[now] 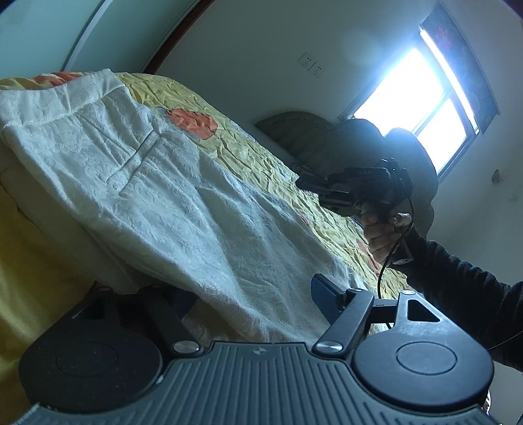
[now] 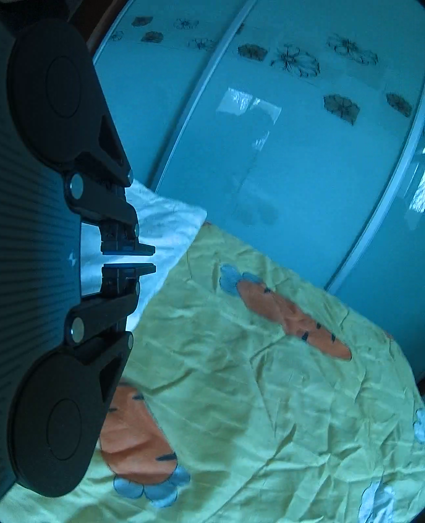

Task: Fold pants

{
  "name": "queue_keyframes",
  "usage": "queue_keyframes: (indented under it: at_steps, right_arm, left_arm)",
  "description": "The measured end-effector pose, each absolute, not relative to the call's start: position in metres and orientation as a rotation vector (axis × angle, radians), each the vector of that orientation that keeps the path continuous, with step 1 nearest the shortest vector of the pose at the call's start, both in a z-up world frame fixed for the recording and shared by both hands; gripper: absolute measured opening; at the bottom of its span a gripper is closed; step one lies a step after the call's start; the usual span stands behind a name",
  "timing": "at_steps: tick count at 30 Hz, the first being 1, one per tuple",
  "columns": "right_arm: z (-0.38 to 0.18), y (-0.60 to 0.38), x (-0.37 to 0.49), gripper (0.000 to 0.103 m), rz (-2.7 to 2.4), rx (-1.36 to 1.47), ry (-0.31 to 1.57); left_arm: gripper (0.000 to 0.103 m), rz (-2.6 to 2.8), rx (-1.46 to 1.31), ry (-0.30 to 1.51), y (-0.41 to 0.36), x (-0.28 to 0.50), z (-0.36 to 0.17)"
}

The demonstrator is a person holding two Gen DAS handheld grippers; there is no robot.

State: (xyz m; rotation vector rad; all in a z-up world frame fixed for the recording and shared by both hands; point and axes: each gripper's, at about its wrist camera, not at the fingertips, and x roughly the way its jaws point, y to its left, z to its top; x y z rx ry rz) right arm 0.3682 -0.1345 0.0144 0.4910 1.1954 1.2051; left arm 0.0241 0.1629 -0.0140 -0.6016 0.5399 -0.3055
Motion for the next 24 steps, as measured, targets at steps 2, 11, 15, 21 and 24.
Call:
queue_keyframes:
  at_steps: [2, 11, 15, 21, 24]
  right_arm:
    - [0.007, -0.133, 0.364, 0.005, 1.209, 0.486, 1.246]
    - [-0.006, -0.156, 0.357, 0.007, 1.172, 0.541, 1.289]
    - [-0.009, -0.168, 0.356, 0.007, 1.139, 0.562, 1.278]
    - [-0.021, -0.181, 0.355, 0.007, 1.101, 0.574, 1.301]
    - [-0.024, -0.185, 0.356, 0.007, 1.097, 0.601, 1.298]
  left_arm:
    - [0.079, -0.306, -0.604, 0.540, 0.163, 0.025, -0.014]
    - [0.079, -0.309, -0.612, 0.538, 0.164, 0.026, -0.015]
    - [0.079, -0.310, -0.613, 0.537, 0.164, 0.025, -0.016]
    - [0.079, -0.309, -0.614, 0.537, 0.164, 0.025, -0.016]
    - [0.080, -0.309, -0.613, 0.537, 0.164, 0.025, -0.016]
